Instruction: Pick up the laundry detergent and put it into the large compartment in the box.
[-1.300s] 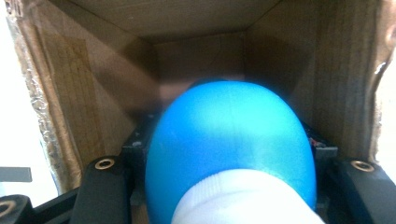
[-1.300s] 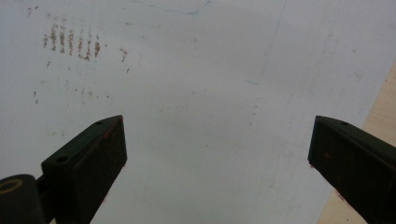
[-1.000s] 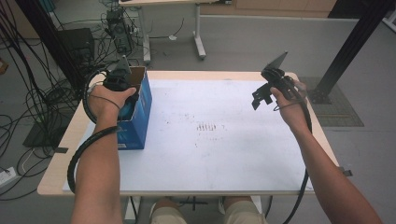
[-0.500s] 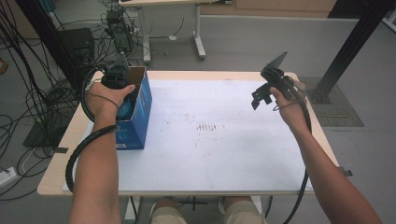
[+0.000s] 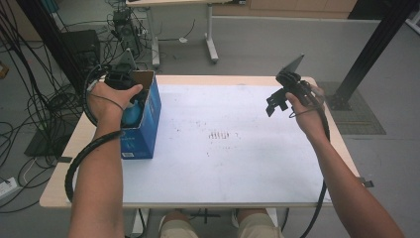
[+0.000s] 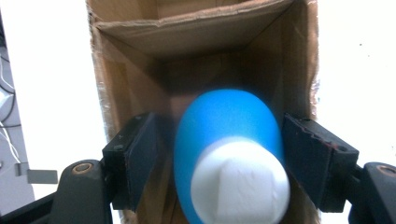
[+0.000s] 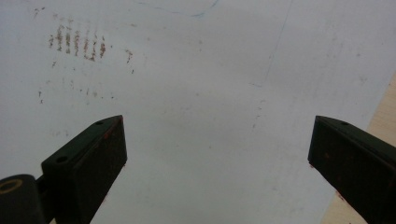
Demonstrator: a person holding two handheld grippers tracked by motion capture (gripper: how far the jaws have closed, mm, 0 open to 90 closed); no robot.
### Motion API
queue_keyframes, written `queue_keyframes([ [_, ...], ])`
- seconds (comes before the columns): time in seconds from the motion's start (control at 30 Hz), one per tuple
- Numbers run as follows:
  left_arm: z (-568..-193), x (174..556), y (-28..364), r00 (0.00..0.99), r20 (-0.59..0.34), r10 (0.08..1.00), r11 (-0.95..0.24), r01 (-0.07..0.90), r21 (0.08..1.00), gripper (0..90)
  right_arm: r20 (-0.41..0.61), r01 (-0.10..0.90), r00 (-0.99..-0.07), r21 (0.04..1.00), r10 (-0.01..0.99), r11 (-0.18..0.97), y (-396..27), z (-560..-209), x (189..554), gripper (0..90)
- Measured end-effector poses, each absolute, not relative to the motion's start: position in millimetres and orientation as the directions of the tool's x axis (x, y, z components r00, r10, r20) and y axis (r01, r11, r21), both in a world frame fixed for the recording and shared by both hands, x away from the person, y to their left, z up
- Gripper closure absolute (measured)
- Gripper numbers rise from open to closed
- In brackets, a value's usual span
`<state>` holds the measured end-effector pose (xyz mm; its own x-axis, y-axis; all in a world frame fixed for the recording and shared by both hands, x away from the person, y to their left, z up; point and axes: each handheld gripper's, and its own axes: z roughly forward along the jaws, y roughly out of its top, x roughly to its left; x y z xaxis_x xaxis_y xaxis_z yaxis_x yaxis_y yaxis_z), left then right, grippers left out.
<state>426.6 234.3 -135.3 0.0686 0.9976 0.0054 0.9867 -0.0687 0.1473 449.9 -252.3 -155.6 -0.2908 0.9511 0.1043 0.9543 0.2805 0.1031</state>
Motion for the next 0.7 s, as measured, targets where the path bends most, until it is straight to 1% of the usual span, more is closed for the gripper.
queue_keyframes([
  [0.27,-102,414,232,0.090,0.025,0.996,-0.093,0.974,0.207,28.4,0.107,0.953,-0.294,0.106,0.950,0.283,-252,-154,449,4.4],
  [0.4,-87,408,230,0.109,0.021,0.994,-0.110,0.964,0.242,26.3,0.105,0.954,-0.293,0.104,0.950,0.282,-250,-154,450,4.4],
  [0.6,-70,405,216,0.162,0.017,0.987,-0.161,0.948,0.276,23.9,0.102,0.952,-0.300,0.101,0.948,0.290,-246,-154,451,4.4],
  [0.7,-65,405,206,0.198,0.021,0.980,-0.195,0.939,0.284,24.5,0.104,0.952,-0.300,0.102,0.948,0.290,-245,-153,451,4.4],
])
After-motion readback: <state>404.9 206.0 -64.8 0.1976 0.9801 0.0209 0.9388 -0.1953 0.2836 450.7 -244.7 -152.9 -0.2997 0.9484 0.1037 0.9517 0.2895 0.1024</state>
